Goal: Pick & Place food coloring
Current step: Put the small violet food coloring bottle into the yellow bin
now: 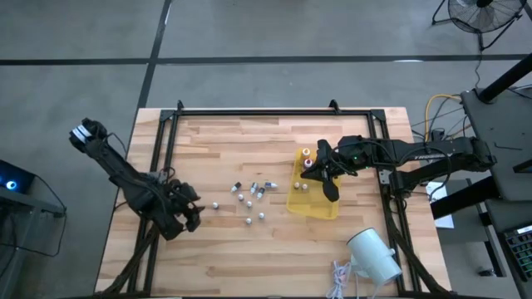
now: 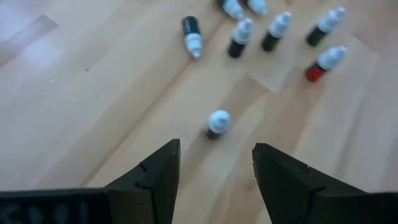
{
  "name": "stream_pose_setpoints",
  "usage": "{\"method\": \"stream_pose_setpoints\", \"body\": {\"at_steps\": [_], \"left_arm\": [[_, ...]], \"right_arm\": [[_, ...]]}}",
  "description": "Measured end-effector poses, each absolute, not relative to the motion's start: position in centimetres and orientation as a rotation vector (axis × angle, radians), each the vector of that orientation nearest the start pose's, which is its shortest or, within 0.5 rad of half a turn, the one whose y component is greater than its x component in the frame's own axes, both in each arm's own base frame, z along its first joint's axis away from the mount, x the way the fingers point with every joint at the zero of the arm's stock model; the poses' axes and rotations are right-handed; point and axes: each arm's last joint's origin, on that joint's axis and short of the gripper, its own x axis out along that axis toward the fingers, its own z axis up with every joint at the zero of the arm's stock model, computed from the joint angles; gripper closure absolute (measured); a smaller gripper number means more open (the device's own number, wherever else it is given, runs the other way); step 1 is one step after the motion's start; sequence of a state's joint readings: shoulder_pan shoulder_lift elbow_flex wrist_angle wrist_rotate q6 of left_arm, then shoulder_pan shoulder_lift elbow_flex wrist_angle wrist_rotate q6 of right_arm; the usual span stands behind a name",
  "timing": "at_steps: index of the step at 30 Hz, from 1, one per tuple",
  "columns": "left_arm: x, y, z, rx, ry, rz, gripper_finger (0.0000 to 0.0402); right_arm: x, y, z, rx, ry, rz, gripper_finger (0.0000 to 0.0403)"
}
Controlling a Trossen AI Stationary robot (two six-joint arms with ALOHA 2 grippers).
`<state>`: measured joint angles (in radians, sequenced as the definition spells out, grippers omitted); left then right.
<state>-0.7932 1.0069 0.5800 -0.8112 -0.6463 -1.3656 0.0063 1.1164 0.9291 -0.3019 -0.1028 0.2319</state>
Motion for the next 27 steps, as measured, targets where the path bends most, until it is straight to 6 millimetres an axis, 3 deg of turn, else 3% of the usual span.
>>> {"method": "stream_pose_setpoints", "body": {"at_steps": [11,20,27], "left_arm": [[12.0,-9.5,15.7,-0.513,0.7,0.464,0.0228],[12.8,-10.1,17.0,-0.359,0.728,0.352,0.0228],[13.6,-9.2,17.3,-0.27,0.757,0.351,0.0228]], "right_arm": [[24.1,0.4,30.9,0.255,0.499,0.048,0.0394],[24.1,0.4,30.9,0.255,0.499,0.048,0.0394],[24.1,0.4,30.9,0.255,0.498,0.048,0.0394]]}}
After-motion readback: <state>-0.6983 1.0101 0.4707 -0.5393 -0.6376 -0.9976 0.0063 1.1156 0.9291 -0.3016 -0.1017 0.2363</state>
